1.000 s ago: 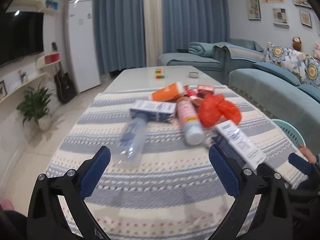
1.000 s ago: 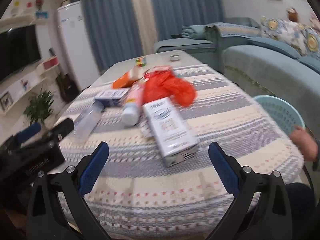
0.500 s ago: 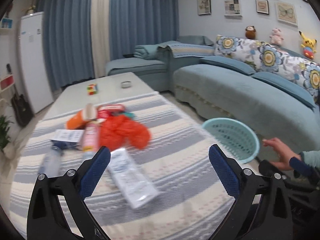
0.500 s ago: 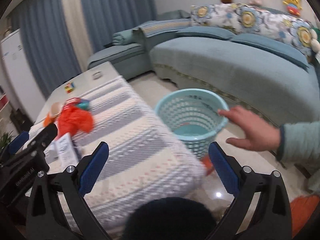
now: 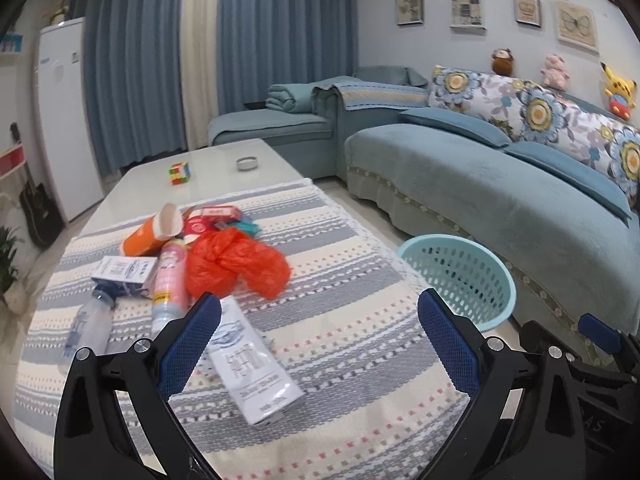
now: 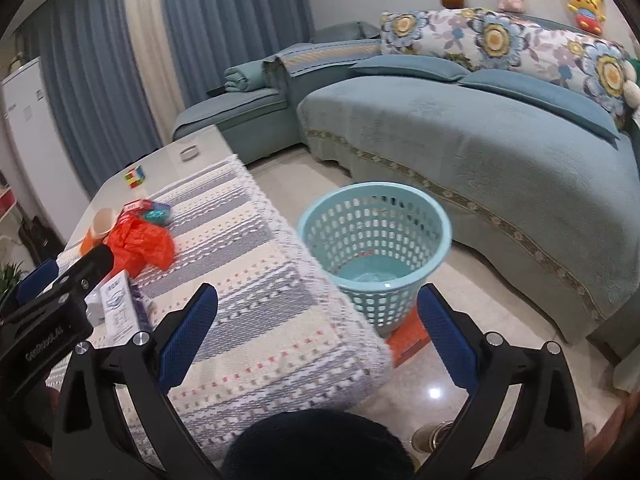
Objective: Collect trash
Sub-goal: 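Move both tools toward the trash on the striped table, then grasp the clear plastic bottle with left tool while right tool grasps the white milk carton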
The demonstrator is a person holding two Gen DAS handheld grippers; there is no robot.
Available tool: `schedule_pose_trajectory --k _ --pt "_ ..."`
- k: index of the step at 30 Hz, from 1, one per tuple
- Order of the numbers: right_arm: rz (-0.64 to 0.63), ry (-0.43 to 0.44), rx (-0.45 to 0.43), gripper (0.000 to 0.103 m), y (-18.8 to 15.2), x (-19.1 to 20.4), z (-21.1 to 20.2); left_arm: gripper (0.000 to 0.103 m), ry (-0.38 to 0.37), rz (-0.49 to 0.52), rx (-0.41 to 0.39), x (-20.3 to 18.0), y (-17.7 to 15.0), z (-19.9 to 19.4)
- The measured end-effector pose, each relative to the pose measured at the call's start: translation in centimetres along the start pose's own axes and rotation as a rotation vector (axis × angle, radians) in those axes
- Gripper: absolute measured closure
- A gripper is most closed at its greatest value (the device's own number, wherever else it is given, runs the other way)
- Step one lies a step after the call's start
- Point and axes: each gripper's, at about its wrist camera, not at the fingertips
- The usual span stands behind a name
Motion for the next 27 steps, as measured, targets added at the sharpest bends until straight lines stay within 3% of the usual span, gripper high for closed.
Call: schedule_pose_trajectory --k 3,10,16,22,27 --pt "-0.059 0.064 -0.013 0.008 0.0 2.2 0.0 0.007 0.034 -0.069 0.007 1.9 0.0 0.1" --pt "-0.154 0.222 -0.030 0.008 -0.1 8.2 0.4 0.007 0.150 -0.092 -0.021 6.7 -0.4 -0.9" --pt "-0.266 0.439 -0.035 0.008 -1.4 14.1 2.0 0.008 0.239 -0.119 -0.046 12.6 -1.9 -2.8" --pt "-0.412 0.475 0.093 0.008 -3.8 17.7 5.4 0.008 0.353 -0.134 0.044 18.1 -5.7 -3.2" --pt "-0.516 0.476 0.168 0.008 -5.6 19.8 7.8 0.008 0.355 -0.114 0.128 22.5 -7.6 -0.6"
Point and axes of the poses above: each gripper's, at about its wrist camera, not at the fingertips, and z roughly the way its jaws point, x to its left, y to its top, and after that the axes turned 1 degree about -z, right-handed
